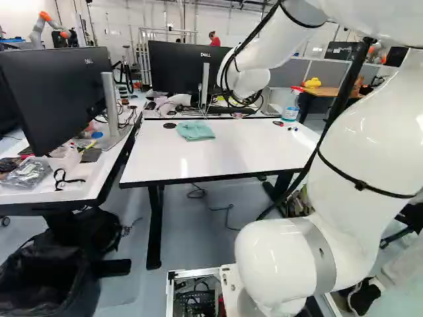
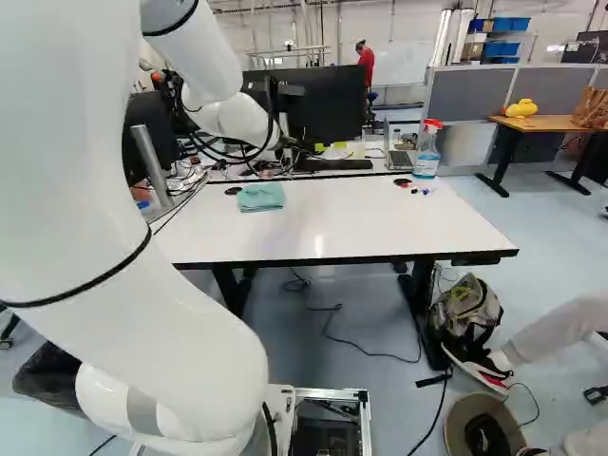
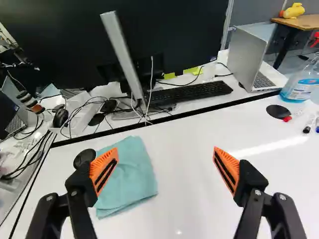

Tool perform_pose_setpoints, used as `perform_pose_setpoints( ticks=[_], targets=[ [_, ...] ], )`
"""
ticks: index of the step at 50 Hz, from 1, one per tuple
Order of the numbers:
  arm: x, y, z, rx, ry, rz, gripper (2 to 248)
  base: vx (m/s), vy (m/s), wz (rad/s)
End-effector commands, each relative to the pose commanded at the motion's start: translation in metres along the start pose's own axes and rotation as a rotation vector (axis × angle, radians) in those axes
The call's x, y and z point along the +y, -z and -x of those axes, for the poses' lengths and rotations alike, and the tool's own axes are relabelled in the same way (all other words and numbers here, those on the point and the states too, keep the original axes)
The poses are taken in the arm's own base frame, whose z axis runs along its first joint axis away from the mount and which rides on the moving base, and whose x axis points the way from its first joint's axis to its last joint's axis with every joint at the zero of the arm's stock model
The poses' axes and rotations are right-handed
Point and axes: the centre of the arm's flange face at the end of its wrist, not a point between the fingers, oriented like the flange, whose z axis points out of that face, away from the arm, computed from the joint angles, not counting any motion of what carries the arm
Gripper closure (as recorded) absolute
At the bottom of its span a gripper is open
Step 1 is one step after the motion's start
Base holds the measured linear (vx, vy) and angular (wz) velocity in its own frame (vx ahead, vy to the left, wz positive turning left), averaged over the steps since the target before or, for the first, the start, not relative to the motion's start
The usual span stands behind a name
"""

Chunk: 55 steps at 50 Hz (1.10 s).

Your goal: Clean the table with the green towel

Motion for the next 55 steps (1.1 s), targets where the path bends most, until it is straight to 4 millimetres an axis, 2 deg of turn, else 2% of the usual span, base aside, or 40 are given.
perform_pose_setpoints(
  ticks=[12,34,55],
  targets=[
    [0.018,0.010,0.003,0.005,-0.016,0.030,3,0.000,0.000,0.000],
    [0.018,0.012,0.010,0.008,-0.010,0.030,3,0.000,0.000,0.000],
    [0.020,0.018,0.034,0.021,0.011,0.028,3,0.000,0.000,0.000]
  ],
)
